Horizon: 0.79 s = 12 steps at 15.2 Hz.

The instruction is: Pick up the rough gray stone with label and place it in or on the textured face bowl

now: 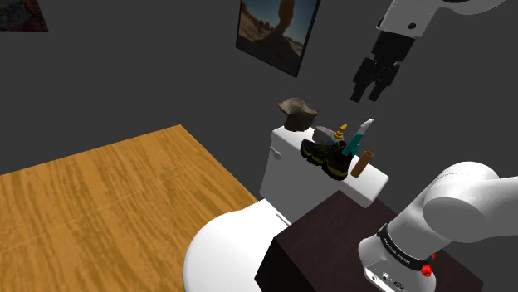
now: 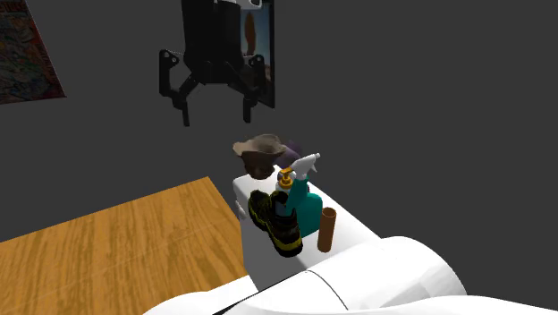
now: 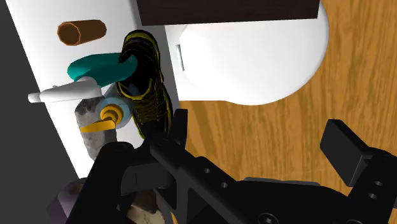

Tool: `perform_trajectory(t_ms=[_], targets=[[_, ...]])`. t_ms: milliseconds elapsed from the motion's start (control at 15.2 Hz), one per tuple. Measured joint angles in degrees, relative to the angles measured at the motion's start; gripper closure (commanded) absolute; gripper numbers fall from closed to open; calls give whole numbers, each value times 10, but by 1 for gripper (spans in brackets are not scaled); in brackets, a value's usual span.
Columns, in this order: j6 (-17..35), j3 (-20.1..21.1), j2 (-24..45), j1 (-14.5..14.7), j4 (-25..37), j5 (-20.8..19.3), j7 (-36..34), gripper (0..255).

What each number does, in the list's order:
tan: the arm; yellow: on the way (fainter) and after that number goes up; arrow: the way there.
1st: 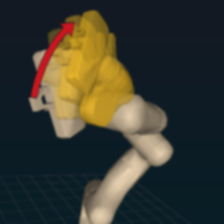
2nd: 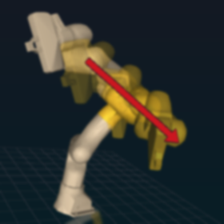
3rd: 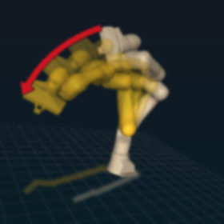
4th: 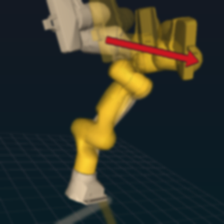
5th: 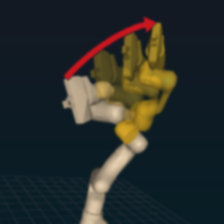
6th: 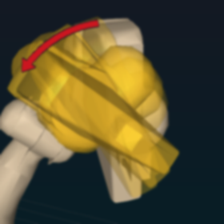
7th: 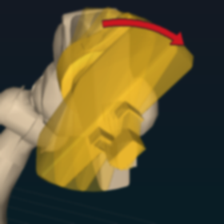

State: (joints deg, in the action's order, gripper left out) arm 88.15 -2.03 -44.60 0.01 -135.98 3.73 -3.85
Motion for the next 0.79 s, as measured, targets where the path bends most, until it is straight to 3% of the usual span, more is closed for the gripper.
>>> perform_trajectory(t_ms=[198,792], targets=[[19,-9,0,-3,-18,-8,14,0],[183,-82,71,-27,-94,-61,110,0]])
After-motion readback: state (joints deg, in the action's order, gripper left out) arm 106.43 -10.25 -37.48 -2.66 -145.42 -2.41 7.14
